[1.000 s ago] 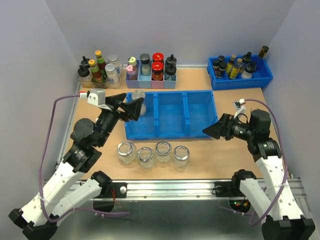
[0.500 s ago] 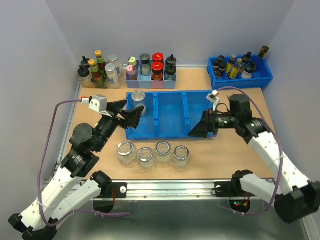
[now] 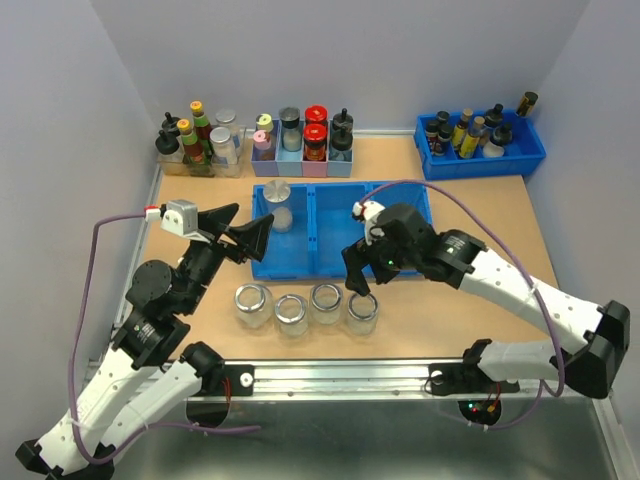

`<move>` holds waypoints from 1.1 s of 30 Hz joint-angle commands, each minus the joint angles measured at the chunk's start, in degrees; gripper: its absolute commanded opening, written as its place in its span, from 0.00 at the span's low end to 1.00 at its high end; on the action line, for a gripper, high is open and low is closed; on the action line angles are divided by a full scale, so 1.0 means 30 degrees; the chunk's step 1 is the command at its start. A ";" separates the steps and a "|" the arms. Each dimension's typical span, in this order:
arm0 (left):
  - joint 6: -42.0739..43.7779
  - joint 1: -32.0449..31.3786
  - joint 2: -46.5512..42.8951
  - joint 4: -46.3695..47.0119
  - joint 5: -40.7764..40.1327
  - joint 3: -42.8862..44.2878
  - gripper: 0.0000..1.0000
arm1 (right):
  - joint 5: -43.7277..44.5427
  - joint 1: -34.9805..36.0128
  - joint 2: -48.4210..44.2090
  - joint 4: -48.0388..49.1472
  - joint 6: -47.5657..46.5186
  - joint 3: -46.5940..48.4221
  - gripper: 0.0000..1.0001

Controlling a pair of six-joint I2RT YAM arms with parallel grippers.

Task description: Organize the condiment bottles

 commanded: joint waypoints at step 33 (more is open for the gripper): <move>0.0746 -0.0041 -0.0482 0.0627 -0.1656 -0.0828 0.99 | 0.5446 0.4620 0.2164 -0.1107 0.1226 -0.2044 1.00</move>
